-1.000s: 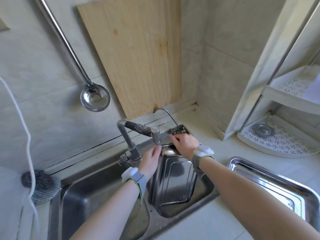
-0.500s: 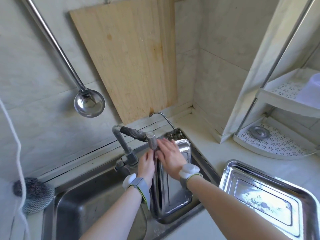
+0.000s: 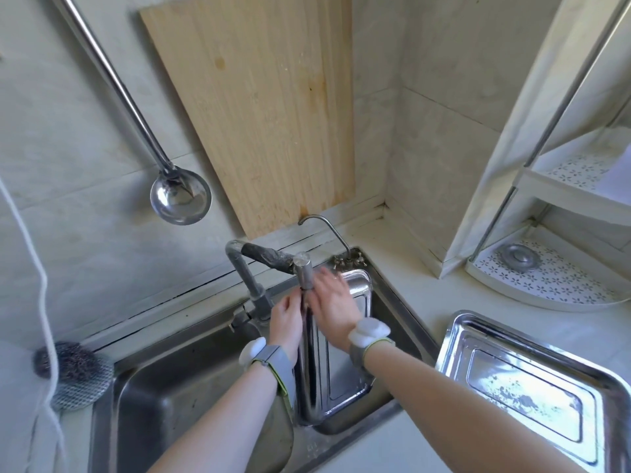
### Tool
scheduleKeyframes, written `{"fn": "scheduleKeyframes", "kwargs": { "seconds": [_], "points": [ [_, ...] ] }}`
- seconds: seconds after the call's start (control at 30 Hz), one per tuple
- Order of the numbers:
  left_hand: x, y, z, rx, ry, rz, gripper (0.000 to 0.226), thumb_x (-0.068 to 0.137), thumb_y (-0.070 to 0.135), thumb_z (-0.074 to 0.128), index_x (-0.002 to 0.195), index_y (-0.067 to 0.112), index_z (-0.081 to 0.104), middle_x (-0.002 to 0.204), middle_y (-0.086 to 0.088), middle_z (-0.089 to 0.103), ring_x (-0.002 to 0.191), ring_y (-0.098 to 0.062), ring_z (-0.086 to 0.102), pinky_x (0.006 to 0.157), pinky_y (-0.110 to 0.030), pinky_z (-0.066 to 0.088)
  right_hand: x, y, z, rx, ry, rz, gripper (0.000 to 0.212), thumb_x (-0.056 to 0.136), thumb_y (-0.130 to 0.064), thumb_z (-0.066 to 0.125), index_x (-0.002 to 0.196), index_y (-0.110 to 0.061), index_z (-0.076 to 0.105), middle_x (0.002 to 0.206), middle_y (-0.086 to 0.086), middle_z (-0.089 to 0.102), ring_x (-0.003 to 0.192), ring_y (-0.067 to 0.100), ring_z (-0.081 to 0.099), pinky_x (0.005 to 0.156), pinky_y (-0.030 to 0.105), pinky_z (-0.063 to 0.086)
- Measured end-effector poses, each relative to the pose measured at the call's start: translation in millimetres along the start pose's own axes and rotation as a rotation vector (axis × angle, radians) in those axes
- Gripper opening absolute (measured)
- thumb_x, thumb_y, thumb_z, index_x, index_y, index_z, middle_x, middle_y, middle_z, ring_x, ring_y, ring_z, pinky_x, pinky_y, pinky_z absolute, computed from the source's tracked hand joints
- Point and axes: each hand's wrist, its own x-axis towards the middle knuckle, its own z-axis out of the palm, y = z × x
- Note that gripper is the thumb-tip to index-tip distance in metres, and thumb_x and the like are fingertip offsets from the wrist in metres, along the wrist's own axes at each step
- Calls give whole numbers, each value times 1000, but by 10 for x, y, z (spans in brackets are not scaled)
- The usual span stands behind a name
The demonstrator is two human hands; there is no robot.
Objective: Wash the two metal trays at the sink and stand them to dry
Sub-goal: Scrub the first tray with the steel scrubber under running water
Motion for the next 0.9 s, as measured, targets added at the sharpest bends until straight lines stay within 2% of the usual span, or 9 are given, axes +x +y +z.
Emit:
{"fn": "scheduleKeyframes", "kwargs": {
  "seconds": [0.07, 0.17, 0.2, 0.33, 0.5, 0.6, 0.63, 0.77, 0.9],
  "points": [
    [18, -10, -34, -21, -6, -32, 38, 92, 50, 50, 90, 19, 71, 89, -6, 74, 87, -22, 67, 83, -36, 49, 12, 56, -23, -24, -13, -61, 43, 100, -30, 26, 136, -17, 48, 141, 1, 50, 143, 21, 27, 120, 40, 7],
    [17, -80, -90, 0, -2, -14, 38, 92, 52, 49, 93, 21, 70, 90, -4, 72, 89, -19, 65, 86, -35, 48, 79, 377, -211, -85, 46, 376, 46, 104, -33, 24, 147, -19, 34, 153, 1, 36, 148, 21, 13, 121, 45, 5],
    [23, -96, -71, 14, -12, 0, 38, 91, 53, 49, 93, 22, 70, 94, -4, 73, 94, -19, 66, 91, -37, 49, 47, 336, -213, -87, 28, 382, 49, 103, -35, 22, 149, -19, 30, 155, 0, 33, 149, 21, 10, 121, 47, 5],
    [10, -6, -37, -83, -31, -63, 29, 96, 42, 48, 92, 25, 70, 94, -3, 75, 95, -19, 69, 93, -43, 53, -82, -118, 47, -41, -44, -95, 50, 100, -33, 22, 148, -20, 33, 150, -1, 41, 148, 18, 16, 122, 42, 2],
    [-35, -125, -57, -119, 20, -68, 35, 93, 47, 52, 87, 19, 70, 92, -4, 73, 94, -21, 67, 88, -35, 50, 27, 188, -114, -119, 59, 327, 44, 102, -31, 25, 144, -22, 36, 151, -1, 38, 148, 22, 13, 120, 50, 7],
    [-34, -103, -35, -105, 20, -62, 35, 91, 49, 52, 84, 20, 71, 80, -2, 73, 83, -22, 67, 80, -37, 52, -64, -43, 31, -105, -24, -96, 48, 99, -34, 23, 140, -19, 45, 144, 0, 48, 144, 23, 25, 120, 49, 10],
    [-9, -112, -61, -110, 30, -59, 36, 91, 49, 53, 86, 18, 71, 75, -1, 71, 79, -22, 66, 75, -35, 51, -39, -27, 19, -89, -27, -114, 48, 99, -34, 24, 139, -19, 47, 143, -1, 49, 144, 21, 27, 120, 48, 10],
    [2, -122, -263, -128, 59, -91, 45, 88, 52, 57, 88, 9, 70, 68, 1, 62, 82, -21, 58, 83, -33, 42, 146, 306, -195, 223, 141, 500, 38, 101, -29, 33, 135, -24, 51, 139, 0, 52, 131, 23, 45, 115, 45, 24],
    [7, -50, -345, -218, 89, -219, 51, 67, 61, 72, 85, 13, 74, 92, -6, 73, 95, -27, 65, 96, -39, 44, 166, 407, -258, 528, 157, 678, 30, 99, -36, 40, 110, -22, 65, 107, 5, 68, 105, 28, 59, 84, 29, 39]
  ]
}}
